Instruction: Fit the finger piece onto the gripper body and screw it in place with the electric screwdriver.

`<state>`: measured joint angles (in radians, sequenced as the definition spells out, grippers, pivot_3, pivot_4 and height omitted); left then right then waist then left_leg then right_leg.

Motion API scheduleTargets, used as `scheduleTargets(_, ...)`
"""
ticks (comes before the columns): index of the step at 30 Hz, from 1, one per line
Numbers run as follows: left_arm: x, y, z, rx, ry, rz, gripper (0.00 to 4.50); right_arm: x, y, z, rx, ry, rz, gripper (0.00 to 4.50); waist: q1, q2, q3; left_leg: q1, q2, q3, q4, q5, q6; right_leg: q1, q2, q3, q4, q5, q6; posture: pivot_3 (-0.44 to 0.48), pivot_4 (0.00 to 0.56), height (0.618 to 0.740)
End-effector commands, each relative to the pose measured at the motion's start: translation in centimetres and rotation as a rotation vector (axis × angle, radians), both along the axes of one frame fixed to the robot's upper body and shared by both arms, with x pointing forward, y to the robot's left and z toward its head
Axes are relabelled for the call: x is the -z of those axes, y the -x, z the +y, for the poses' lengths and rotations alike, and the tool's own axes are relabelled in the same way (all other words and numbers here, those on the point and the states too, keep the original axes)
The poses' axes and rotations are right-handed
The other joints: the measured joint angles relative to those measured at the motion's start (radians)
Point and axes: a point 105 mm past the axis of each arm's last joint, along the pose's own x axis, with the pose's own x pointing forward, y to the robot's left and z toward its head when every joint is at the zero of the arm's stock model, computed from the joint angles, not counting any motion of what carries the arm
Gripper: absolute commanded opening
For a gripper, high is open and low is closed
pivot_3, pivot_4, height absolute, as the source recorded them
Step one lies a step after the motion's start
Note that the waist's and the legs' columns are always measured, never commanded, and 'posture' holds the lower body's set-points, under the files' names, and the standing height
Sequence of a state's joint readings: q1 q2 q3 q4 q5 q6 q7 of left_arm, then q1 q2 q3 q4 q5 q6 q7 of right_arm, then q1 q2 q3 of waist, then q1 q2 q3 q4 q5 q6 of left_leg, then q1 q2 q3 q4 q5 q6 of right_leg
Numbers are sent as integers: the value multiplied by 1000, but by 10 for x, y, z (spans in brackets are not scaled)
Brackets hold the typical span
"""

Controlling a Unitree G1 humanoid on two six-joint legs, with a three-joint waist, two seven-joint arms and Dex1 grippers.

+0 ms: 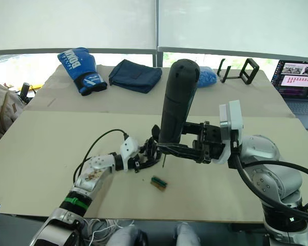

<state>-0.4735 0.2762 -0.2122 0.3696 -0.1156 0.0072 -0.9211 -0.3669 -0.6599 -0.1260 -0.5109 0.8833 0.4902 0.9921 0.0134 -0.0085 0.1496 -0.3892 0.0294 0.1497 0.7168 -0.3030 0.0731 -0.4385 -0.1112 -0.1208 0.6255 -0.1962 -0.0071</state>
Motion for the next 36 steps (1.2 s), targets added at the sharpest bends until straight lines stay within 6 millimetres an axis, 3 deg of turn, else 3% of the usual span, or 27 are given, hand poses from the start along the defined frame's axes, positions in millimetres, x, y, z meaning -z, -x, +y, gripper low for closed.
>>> scheduleTargets(1,-4,-10,7,-8,-7,-18,2316,-14,7,-2,-4,-21,-82,1931,0,0,0,0,0,0,0,0,0,0,0,0,0,0,0,0,150,740)
scheduleTargets(10,-5,-12,6,64,8,22,2316,-14,7,-2,-4,-22,-84,1931,-1,0,0,0,0,0,0,0,0,0,0,0,0,0,0,0,150,740)
scheduleTargets(14,-1,-9,9,55,-5,26,4307,-14,7,-2,-4,-23,-81,1931,-3,0,0,0,0,0,0,0,0,0,1,0,0,0,0,0,150,740)
scheduleTargets(15,-3,-11,11,35,-3,8,4455,-14,7,-2,-5,-23,-81,1931,-3,0,0,0,0,0,0,0,0,0,1,0,0,0,0,0,150,740)
scheduleTargets(27,-2,12,-2,-28,36,13,4455,-14,6,-1,-9,-27,-78,1931,0,0,0,0,0,0,0,0,0,0,0,0,0,0,0,0,150,740)
scheduleTargets(36,-2,-1,-4,-91,31,7,4455,-15,7,1,-16,-28,-80,1931,0,0,0,-1,0,-1,0,0,0,0,0,-1,0,0,0,0,150,740)
